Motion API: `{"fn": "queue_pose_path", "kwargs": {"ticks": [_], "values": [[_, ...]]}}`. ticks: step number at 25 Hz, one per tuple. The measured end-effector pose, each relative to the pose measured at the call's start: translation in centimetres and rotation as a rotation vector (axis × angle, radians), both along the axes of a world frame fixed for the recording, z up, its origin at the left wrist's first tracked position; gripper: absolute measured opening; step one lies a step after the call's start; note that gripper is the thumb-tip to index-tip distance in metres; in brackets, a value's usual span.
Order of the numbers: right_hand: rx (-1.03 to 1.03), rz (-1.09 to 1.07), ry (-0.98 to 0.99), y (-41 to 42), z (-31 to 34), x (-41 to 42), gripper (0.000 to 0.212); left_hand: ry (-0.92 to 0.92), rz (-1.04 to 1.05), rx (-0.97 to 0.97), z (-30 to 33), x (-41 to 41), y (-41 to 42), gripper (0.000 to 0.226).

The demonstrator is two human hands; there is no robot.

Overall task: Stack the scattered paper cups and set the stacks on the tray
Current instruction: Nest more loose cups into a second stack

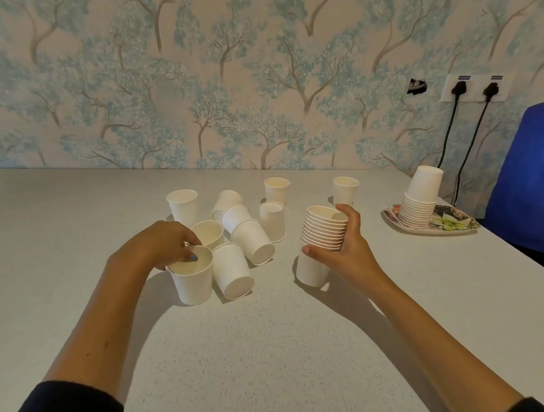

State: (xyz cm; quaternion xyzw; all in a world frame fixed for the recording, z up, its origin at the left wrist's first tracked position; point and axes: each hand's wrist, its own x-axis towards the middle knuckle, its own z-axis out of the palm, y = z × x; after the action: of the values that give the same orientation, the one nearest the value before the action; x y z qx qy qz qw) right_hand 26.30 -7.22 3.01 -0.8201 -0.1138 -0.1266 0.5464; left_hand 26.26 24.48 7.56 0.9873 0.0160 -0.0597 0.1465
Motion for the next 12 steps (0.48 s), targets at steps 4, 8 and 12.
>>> {"fn": "queue_pose_path", "kwargs": {"ticks": [4, 8, 12], "values": [[-0.019, 0.033, -0.032, 0.1, -0.3, -0.5, 0.091, -0.181, 0.005, 0.112, 0.9, -0.9, 0.8, 0.024], [-0.021, 0.028, -0.048, 0.2, -0.6, -0.6, 0.092, -0.382, 0.041, 0.129, 3.8, -2.0, 1.5, 0.016], [-0.042, 0.034, -0.039, 0.6, -0.5, -0.6, 0.093, -0.663, -0.016, -0.017, 6.4, -3.1, -0.7, 0.010]]}}
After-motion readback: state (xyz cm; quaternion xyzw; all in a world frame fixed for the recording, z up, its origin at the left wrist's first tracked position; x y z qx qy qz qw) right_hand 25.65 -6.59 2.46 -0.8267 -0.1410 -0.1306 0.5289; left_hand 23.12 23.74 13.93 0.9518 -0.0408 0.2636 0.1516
